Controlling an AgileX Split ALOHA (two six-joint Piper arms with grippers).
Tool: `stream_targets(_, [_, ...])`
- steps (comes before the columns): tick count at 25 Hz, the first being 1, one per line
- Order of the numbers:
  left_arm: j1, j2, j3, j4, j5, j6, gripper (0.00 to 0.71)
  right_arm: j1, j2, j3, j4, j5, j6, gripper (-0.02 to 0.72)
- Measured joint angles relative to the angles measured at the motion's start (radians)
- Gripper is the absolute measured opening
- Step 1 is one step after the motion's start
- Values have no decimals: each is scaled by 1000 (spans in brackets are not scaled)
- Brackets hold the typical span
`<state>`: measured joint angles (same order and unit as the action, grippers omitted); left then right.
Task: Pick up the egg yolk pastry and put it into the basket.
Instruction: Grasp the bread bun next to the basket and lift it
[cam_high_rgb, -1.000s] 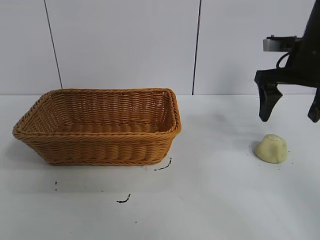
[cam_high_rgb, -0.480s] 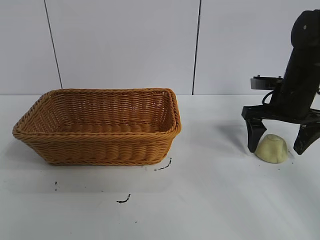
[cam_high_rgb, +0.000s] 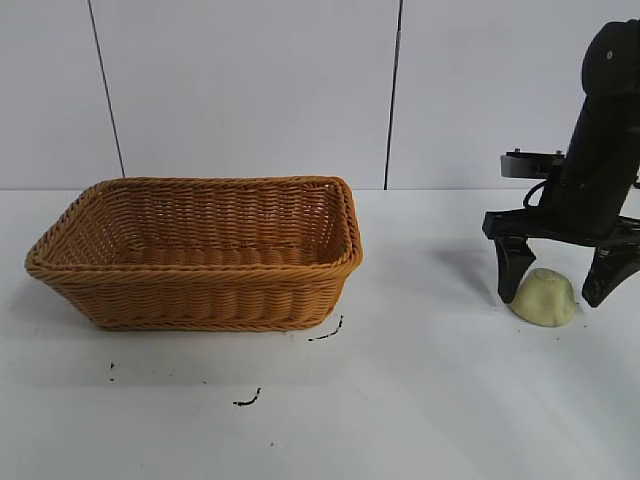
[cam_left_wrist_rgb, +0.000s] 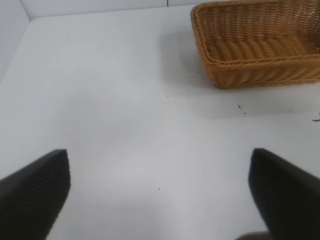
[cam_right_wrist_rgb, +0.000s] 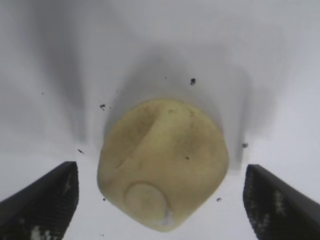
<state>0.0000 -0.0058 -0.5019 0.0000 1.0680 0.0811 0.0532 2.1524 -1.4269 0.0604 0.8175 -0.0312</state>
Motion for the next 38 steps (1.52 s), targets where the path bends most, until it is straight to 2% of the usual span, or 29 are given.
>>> stream_targets(14, [0, 0, 0, 0, 0, 0, 697, 0, 0, 0, -16, 10, 0, 574])
stream_targets(17, [0, 0, 0, 0, 0, 0, 697, 0, 0, 0, -22, 25, 0, 512])
stream_targets(24, [0, 0, 0, 0, 0, 0, 697, 0, 0, 0, -23, 23, 0, 270])
stream_targets(26, [0, 0, 0, 0, 0, 0, 697, 0, 0, 0, -23, 21, 0, 234])
stream_targets(35, [0, 0, 0, 0, 0, 0, 697, 0, 0, 0, -24, 11, 0, 203])
stream_targets(38, [0, 0, 0, 0, 0, 0, 697, 0, 0, -8, -26, 30, 0, 202])
